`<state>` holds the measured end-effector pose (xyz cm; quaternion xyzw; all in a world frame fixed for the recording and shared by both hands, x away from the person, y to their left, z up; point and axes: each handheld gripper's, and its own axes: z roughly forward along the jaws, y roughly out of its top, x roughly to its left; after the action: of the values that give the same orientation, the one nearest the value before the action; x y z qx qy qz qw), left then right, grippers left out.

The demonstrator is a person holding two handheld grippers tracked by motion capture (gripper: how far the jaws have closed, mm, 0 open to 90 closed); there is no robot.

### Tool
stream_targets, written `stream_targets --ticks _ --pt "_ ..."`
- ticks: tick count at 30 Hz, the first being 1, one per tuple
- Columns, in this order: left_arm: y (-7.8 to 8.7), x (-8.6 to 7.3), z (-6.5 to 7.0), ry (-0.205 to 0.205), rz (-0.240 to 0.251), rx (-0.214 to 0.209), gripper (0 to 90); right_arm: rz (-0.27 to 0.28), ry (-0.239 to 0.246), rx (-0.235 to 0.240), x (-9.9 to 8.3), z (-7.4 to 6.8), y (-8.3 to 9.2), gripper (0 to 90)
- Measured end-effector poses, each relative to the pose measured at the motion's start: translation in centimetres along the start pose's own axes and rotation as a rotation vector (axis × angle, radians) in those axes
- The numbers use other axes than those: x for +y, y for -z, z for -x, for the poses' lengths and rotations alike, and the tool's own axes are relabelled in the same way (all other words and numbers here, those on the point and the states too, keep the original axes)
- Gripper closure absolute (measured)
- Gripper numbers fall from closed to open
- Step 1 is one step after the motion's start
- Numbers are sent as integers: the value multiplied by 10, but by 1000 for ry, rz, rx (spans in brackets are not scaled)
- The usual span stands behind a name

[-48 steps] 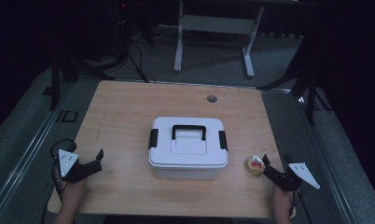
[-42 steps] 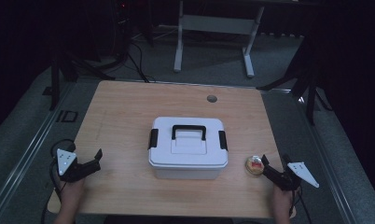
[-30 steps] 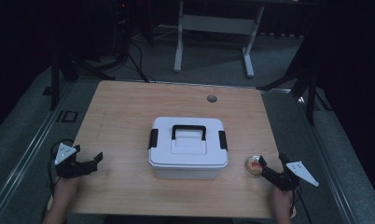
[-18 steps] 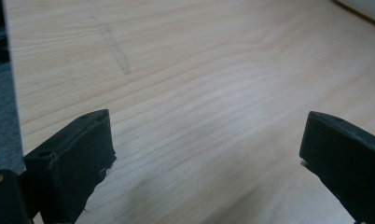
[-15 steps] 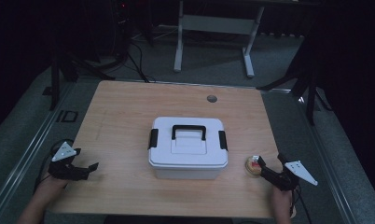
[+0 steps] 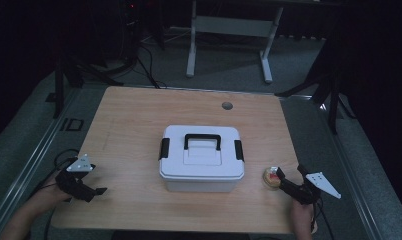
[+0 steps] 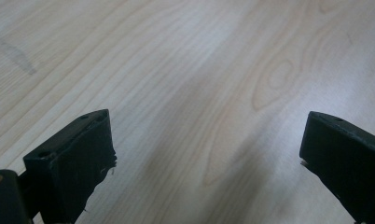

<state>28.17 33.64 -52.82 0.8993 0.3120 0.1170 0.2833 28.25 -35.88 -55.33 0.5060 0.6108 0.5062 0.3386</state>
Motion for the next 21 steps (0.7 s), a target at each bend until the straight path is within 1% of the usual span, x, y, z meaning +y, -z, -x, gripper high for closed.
stream_targets --ticks 2,4,6,7,8,9,11,15,16,18,21 --pt "1 3 1 -31 -35 -8 22 -1 -2 2 0 0 0 113" --pt "2 6 1 -56 -54 -13 22 -2 -3 5 0 0 0 113" --pt "3 9 2 -94 -89 -22 22 -4 -3 6 0 0 0 113" --pt "3 9 2 -94 -89 -22 22 -5 -3 8 0 0 0 113" --pt "2 12 3 -125 -136 -34 22 -5 -3 8 0 0 0 113" --pt "3 14 4 -136 -151 -48 22 -5 -3 7 0 0 0 113" --pt "3 18 5 -170 -190 -58 22 -5 -4 9 0 0 0 113" --pt "6 27 6 -225 -255 -52 22 -6 -4 10 0 0 0 113" --pt "7 30 6 -247 -280 -47 24 -7 -4 12 0 0 0 113" --pt "8 35 8 -268 -301 -63 28 -7 -3 12 0 0 0 113" --pt "9 42 11 -311 -371 -66 29 -8 -5 14 0 0 0 113"
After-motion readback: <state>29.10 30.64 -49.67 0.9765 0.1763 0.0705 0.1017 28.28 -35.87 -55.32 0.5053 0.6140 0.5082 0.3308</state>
